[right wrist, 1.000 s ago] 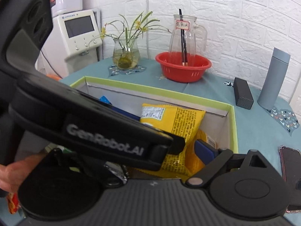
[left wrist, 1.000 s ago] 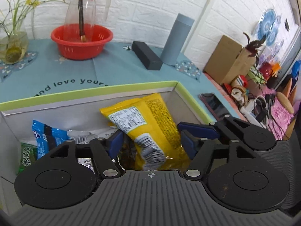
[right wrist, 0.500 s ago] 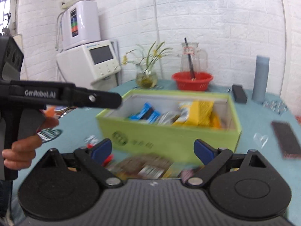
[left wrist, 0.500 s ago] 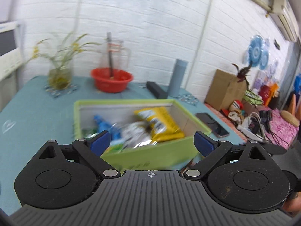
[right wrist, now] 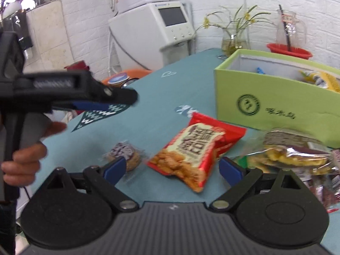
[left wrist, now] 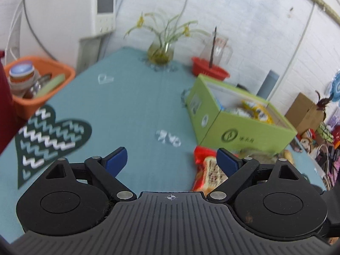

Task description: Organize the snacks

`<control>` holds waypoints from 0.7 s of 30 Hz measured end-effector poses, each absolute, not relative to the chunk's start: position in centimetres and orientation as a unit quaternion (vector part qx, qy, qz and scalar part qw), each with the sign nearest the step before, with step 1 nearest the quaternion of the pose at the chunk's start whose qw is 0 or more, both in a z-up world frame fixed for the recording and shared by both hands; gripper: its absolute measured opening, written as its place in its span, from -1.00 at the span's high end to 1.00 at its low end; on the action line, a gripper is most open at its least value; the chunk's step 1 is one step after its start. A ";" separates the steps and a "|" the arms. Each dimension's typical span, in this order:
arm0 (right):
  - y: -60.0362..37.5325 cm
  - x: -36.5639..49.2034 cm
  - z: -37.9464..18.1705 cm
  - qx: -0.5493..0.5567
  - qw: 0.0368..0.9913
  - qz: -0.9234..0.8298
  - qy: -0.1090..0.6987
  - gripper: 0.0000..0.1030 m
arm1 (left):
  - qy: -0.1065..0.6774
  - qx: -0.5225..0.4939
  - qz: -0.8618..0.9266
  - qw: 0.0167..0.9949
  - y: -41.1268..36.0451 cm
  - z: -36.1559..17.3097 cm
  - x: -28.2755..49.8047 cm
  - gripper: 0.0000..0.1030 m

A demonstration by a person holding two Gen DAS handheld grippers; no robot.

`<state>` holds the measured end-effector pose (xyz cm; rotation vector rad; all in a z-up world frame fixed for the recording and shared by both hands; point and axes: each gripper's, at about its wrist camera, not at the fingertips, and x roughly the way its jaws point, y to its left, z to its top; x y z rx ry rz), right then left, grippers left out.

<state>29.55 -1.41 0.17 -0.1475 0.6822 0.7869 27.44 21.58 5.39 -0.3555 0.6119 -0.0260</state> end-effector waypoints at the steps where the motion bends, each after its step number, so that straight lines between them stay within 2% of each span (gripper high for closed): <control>1: -1.0 29.1 0.2 -0.073 0.860 0.385 0.327 -0.81 | 0.308 -0.172 -0.012 0.936 21.7 4.8 27.3 -0.49; 5: 1.6 27.7 0.5 -0.106 0.838 0.434 0.313 -0.81 | 0.334 -0.183 -0.011 0.925 22.7 2.7 25.4 -0.39; 9: 5.2 27.9 0.1 -0.179 0.814 0.475 0.284 -0.81 | 0.336 -0.234 -0.016 0.912 24.3 2.2 23.3 -0.31; 11: 7.1 28.8 -0.9 -0.211 0.800 0.476 0.298 -0.81 | 0.332 -0.262 -0.025 0.906 25.4 2.1 22.7 -0.27; 13: 8.3 29.3 -2.0 -0.221 0.793 0.467 0.324 -0.81 | 0.340 -0.273 -0.026 0.899 25.6 1.8 22.7 -0.09; 14: 8.5 29.1 -2.3 -0.221 0.793 0.466 0.325 -0.82 | 0.346 -0.269 -0.031 0.898 25.4 1.6 22.9 0.20; 16: 8.3 27.8 -2.3 -0.219 0.789 0.476 0.321 -0.82 | 0.355 -0.250 -0.048 0.900 24.6 1.3 23.2 0.55; 19: 7.5 25.6 -2.4 -0.220 0.794 0.470 0.316 -0.81 | 0.359 -0.243 -0.082 0.898 23.2 0.9 23.5 0.72; 21: 6.7 24.7 -2.4 -0.218 0.804 0.455 0.316 -0.82 | 0.361 -0.233 -0.091 0.899 22.1 0.9 23.6 0.71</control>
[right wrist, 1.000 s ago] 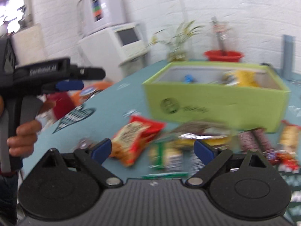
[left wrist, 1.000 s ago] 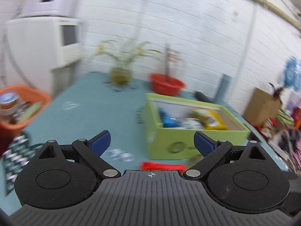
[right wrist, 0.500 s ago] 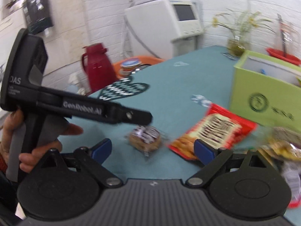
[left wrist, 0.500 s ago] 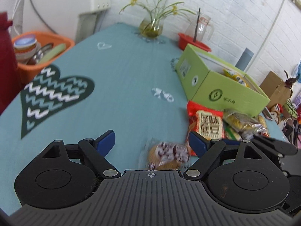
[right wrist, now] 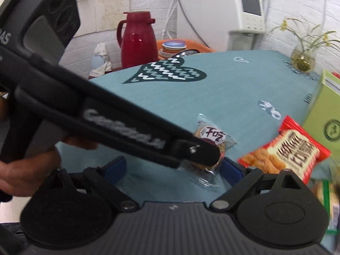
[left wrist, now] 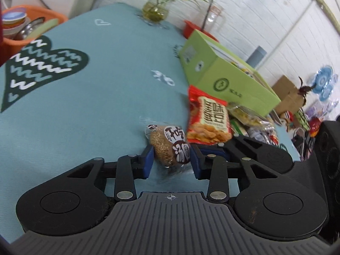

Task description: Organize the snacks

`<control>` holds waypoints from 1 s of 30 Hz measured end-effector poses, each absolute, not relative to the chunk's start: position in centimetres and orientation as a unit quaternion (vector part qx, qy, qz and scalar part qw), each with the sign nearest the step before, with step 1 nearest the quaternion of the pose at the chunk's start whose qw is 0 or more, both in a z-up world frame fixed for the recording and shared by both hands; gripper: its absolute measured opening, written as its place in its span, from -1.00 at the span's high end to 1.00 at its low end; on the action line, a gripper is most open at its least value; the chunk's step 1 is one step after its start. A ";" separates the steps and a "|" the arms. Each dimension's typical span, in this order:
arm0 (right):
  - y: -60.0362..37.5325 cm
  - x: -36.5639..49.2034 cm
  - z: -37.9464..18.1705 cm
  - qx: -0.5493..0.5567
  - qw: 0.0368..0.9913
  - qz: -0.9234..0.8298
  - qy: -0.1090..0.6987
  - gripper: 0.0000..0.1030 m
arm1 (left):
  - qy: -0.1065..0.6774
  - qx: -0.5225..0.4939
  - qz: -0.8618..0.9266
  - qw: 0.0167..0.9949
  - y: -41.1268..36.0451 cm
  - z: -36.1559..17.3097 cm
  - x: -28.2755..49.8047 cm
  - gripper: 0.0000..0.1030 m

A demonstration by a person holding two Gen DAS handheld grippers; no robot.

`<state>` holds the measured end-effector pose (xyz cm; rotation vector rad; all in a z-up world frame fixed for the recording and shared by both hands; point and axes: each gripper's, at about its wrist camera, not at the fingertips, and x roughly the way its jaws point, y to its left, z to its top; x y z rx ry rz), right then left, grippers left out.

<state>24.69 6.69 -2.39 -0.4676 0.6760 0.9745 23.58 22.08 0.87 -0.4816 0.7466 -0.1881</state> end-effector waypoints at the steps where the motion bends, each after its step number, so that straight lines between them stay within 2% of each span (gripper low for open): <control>1: 6.2 24.4 -2.4 -0.216 0.810 0.445 0.315 -0.82 | 0.362 -0.223 -0.098 0.900 21.4 0.9 23.6 0.71; 7: 1.1 22.9 -2.0 -0.189 0.836 0.400 0.324 -0.82 | 0.380 -0.201 -0.155 0.890 16.8 1.1 23.8 0.70; 13: -4.3 22.0 -1.6 -0.169 0.858 0.351 0.334 -0.81 | 0.393 -0.157 -0.199 0.884 10.7 1.2 24.1 0.54; 15: -5.9 22.1 -1.2 -0.148 0.867 0.338 0.333 -0.81 | 0.389 -0.143 -0.194 0.889 9.8 1.6 24.4 0.38; 17: -7.0 22.1 -1.0 -0.134 0.876 0.326 0.328 -0.81 | 0.381 -0.133 -0.176 0.898 9.5 2.2 24.5 0.09; 18: -7.2 22.0 -0.9 -0.131 0.880 0.322 0.323 -0.81 | 0.380 -0.130 -0.170 0.900 9.5 2.3 24.6 0.08; 22: -7.2 22.0 -1.4 -0.117 0.881 0.333 0.316 -0.80 | 0.396 -0.134 -0.164 0.894 9.7 1.9 24.8 0.17; 23: -7.0 22.1 -1.7 -0.117 0.878 0.339 0.316 -0.74 | 0.403 -0.136 -0.165 0.890 9.6 1.6 24.9 0.26; 24: -6.8 22.2 -2.0 -0.118 0.875 0.343 0.320 -0.72 | 0.399 -0.133 -0.165 0.892 9.4 1.5 24.7 0.25; 26: -6.3 21.7 -1.9 -0.139 0.881 0.338 0.302 -0.29 | 0.403 -0.125 -0.174 0.890 9.1 1.4 24.6 0.72; 30: -6.8 22.2 -0.3 -0.126 0.883 0.341 0.297 -0.27 | 0.394 -0.134 -0.183 0.891 9.1 2.4 24.6 0.75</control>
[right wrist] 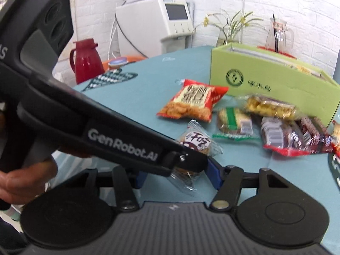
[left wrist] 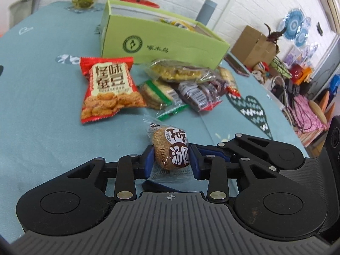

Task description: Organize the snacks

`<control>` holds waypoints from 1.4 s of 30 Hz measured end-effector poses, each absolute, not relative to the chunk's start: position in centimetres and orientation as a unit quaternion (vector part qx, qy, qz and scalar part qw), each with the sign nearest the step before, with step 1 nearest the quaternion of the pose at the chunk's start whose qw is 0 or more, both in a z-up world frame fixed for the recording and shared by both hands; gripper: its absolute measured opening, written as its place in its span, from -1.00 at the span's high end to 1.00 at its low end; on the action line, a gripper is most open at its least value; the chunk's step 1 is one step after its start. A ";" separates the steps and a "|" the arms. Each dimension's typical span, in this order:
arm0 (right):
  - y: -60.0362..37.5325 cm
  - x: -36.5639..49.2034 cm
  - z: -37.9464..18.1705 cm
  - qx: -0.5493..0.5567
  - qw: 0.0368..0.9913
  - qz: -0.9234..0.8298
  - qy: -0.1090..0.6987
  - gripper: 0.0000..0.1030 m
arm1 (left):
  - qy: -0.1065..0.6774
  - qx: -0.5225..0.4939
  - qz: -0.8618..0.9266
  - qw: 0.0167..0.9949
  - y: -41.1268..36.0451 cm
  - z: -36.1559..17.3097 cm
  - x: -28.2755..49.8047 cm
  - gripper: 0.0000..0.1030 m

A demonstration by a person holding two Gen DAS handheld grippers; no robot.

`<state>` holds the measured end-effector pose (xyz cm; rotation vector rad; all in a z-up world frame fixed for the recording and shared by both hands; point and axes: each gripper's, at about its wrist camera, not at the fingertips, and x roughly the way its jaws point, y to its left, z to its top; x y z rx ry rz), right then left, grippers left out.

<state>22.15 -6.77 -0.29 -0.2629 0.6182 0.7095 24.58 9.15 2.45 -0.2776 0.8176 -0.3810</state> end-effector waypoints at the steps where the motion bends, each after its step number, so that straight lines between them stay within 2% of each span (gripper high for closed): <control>1: -6.9 22.3 0.2 -0.122 0.886 0.339 0.293 -0.27 | 0.388 -0.137 -0.187 0.892 9.2 3.0 24.7 0.75; 6: -6.0 25.6 3.8 -0.140 0.901 0.331 0.244 -0.33 | 0.340 -0.128 -0.190 0.912 9.3 7.0 27.7 0.73; 11: -4.2 32.5 7.1 -0.172 0.911 0.317 0.199 -0.37 | 0.299 -0.118 -0.186 0.929 10.2 11.1 34.3 0.73; 15: -3.4 39.2 7.8 -0.155 0.912 0.316 0.211 -0.37 | 0.304 -0.121 -0.176 0.928 11.1 11.8 40.4 0.72; 19: -3.0 44.6 6.7 -0.135 0.904 0.322 0.249 -0.36 | 0.332 -0.124 -0.156 0.922 11.7 10.1 45.9 0.72; 21: -3.0 46.0 6.0 -0.131 0.901 0.323 0.260 -0.38 | 0.343 -0.128 -0.148 0.919 12.1 9.2 47.6 0.66; 22: -3.1 46.4 5.8 -0.125 0.900 0.324 0.264 -0.47 | 0.344 -0.131 -0.145 0.918 12.3 8.9 48.1 0.44; 24: -3.6 46.4 5.8 -0.111 0.902 0.327 0.260 -0.56 | 0.340 -0.143 -0.149 0.918 12.9 8.8 48.2 0.07; 26: -4.4 44.8 6.5 -0.098 0.909 0.326 0.239 -0.81 | 0.321 -0.148 -0.155 0.923 13.4 9.4 47.3 -0.02; 30: -5.5 39.9 8.2 -0.109 0.921 0.320 0.195 -0.81 | 0.284 -0.144 -0.155 0.935 14.2 11.3 44.0 -0.26; 33: -5.6 36.2 7.9 -0.103 0.914 0.338 0.200 -0.81 | 0.268 -0.136 -0.163 0.940 14.2 12.4 41.3 -0.40; 35: -5.2 34.1 6.8 -0.101 0.903 0.355 0.219 -0.81 | 0.264 -0.124 -0.162 0.943 14.0 12.4 39.4 -0.47; 39: -3.4 31.1 3.8 -0.124 0.882 0.376 0.255 -0.81 | 0.290 -0.103 -0.135 0.942 14.2 10.1 36.4 -0.48; 42: -2.8 30.0 2.1 -0.126 0.878 0.374 0.272 -0.81 | 0.327 -0.099 -0.103 0.934 15.3 6.9 34.4 -0.38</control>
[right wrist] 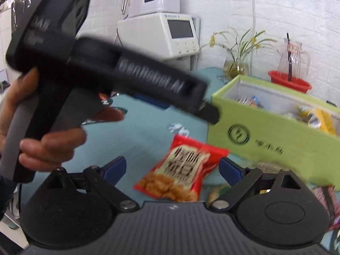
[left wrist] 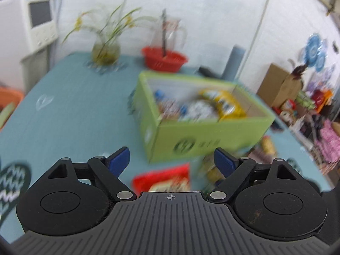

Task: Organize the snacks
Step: 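Lower the left gripper onto the red bean snack bag and grasp it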

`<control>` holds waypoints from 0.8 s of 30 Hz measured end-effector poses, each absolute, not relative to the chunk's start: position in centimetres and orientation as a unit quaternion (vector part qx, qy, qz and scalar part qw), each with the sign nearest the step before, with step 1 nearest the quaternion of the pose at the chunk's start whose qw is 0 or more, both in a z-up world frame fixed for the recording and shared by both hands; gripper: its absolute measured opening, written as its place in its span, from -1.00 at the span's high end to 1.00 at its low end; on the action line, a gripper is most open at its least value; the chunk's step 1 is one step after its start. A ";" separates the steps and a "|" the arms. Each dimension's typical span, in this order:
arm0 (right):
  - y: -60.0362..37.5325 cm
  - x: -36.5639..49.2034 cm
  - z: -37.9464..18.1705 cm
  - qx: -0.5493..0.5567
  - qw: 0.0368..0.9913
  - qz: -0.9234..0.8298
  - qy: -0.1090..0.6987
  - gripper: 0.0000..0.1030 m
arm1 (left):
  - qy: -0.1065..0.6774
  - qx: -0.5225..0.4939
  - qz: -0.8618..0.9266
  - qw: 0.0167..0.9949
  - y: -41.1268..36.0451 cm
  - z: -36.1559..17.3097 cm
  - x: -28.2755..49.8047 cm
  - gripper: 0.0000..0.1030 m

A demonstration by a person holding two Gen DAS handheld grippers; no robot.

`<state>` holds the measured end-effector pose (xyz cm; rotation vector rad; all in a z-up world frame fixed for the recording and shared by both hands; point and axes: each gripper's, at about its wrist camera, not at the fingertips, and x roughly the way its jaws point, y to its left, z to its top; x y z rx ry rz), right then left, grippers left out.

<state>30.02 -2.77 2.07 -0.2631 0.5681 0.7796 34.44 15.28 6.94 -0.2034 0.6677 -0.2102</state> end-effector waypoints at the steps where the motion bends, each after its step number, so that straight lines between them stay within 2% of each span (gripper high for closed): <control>1: -2.7 30.0 1.7 -0.122 0.875 0.376 0.278 -0.81 | 0.338 -0.106 -0.095 0.930 15.8 6.0 34.0 -0.31; 7: -1.7 31.3 0.2 -0.090 0.863 0.382 0.317 -0.82 | 0.377 -0.151 -0.115 0.907 16.6 3.2 34.0 0.01; 9: -1.4 30.8 0.0 -0.093 0.863 0.380 0.321 -0.80 | 0.391 -0.142 -0.121 0.901 15.8 2.6 34.1 0.29; 12: -2.0 30.0 0.0 -0.083 0.864 0.376 0.324 -0.82 | 0.395 -0.152 -0.135 0.896 15.6 2.3 33.1 0.50; 17: -3.2 27.3 0.3 -0.087 0.865 0.373 0.323 -0.82 | 0.394 -0.145 -0.137 0.897 14.1 2.0 30.1 0.50; 20: -3.8 25.3 0.2 -0.099 0.870 0.364 0.318 -0.82 | 0.395 -0.140 -0.140 0.897 12.7 2.0 28.5 0.37; 24: -5.3 23.0 0.0 -0.095 0.876 0.351 0.317 -0.82 | 0.398 -0.137 -0.146 0.895 11.2 1.8 26.4 0.32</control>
